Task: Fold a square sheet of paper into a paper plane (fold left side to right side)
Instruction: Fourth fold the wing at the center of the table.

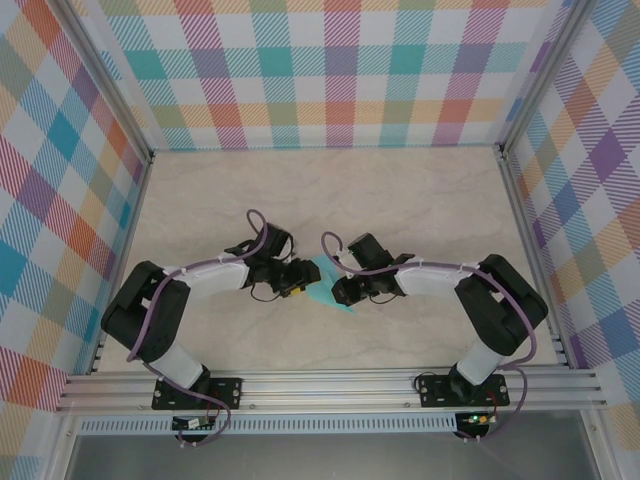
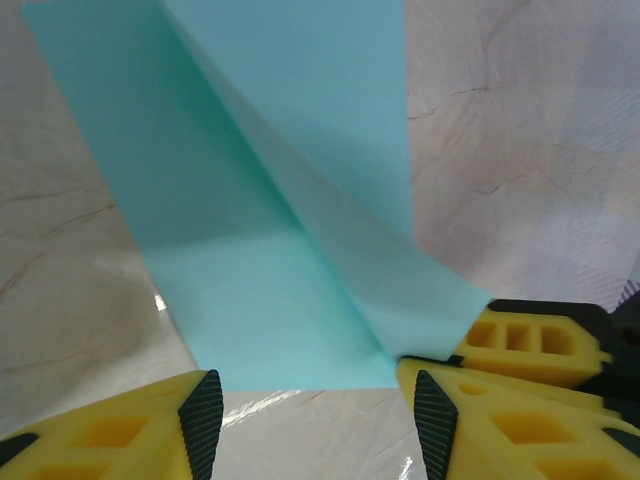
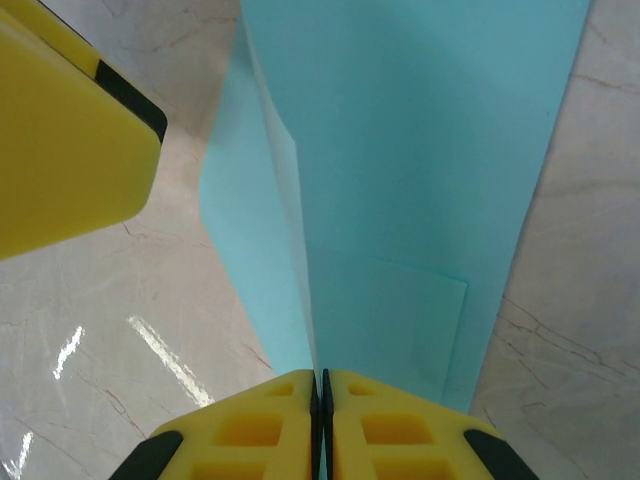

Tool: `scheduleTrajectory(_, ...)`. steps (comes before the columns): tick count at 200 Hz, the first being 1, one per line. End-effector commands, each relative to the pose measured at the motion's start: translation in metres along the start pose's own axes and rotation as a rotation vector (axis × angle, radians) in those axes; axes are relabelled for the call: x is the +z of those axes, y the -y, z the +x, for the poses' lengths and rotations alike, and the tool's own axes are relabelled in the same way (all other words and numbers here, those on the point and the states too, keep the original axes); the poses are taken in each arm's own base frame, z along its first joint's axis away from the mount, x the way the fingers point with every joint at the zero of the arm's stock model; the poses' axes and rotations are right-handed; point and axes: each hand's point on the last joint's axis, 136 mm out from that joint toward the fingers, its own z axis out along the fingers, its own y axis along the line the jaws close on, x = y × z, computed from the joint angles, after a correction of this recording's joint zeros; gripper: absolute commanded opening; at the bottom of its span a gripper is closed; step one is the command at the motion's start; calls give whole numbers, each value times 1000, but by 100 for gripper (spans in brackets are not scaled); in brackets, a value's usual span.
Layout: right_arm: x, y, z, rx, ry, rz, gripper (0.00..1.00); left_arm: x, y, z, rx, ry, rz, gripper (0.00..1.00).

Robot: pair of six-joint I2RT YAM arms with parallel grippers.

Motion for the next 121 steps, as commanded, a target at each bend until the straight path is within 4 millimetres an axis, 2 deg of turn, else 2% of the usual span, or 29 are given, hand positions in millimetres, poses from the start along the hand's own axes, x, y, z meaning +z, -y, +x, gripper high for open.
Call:
scheduleTrajectory(1,3,-5,2,24,-17,-57,12,5,18,-3,25,-4,42,55)
scheduleTrajectory(50,1,-1,1,70,-9,-103,12,14,20,-4,31,-27,35,49)
scheduleTrajectory(87,2,1,1,95,-15,-135,12,22,23,-3,36,-38,29,48)
scheduleTrajectory(121,5,3,1,116,-28,-155,12,32,17,1,25,-55,12,48)
